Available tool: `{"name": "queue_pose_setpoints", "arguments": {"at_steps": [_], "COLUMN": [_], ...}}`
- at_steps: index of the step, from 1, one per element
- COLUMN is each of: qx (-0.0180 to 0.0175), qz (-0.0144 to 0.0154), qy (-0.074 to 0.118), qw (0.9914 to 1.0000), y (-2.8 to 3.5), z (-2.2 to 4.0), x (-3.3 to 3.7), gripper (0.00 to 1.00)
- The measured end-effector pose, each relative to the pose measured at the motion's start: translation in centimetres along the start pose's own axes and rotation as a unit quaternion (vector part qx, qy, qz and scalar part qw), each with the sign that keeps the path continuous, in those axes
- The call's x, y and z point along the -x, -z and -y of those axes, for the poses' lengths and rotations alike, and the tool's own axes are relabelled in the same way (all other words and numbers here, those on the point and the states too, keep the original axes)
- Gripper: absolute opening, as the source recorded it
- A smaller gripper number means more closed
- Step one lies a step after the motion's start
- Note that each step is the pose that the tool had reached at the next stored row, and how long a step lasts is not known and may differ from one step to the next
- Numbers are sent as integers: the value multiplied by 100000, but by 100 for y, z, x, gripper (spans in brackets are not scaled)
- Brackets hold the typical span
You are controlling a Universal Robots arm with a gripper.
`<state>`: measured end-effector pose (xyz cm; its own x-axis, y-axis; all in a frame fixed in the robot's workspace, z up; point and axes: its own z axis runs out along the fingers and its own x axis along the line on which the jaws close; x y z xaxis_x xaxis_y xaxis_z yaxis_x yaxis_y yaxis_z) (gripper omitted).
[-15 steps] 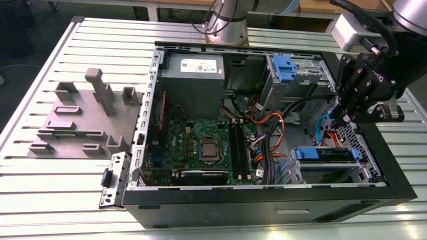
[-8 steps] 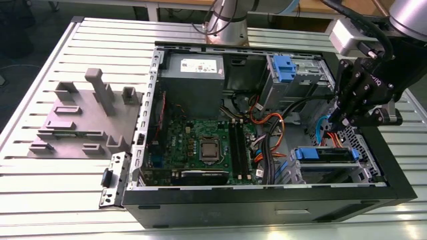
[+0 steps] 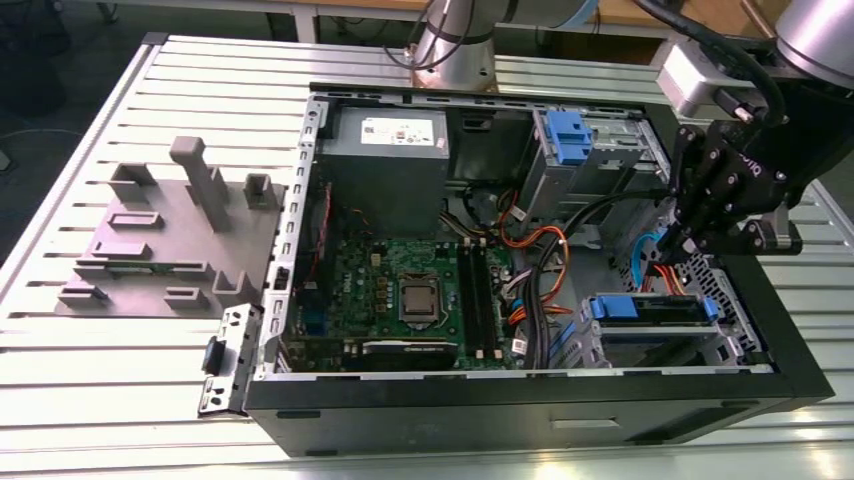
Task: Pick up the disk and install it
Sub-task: 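Insert the second disk wire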
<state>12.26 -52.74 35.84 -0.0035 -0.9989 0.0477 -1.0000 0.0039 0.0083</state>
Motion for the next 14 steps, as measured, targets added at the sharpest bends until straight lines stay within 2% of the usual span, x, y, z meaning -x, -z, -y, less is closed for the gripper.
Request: {"name": "queue_pose_setpoints", "arguments": {"at_steps": [6, 14], "qx": [-142, -875], "qz": [43, 72], "qy": [592, 1142], "qw": [99998, 99990], "y": [-14, -54], "z": [-33, -88], "x": [-71, -139], "gripper": [16, 16]}}
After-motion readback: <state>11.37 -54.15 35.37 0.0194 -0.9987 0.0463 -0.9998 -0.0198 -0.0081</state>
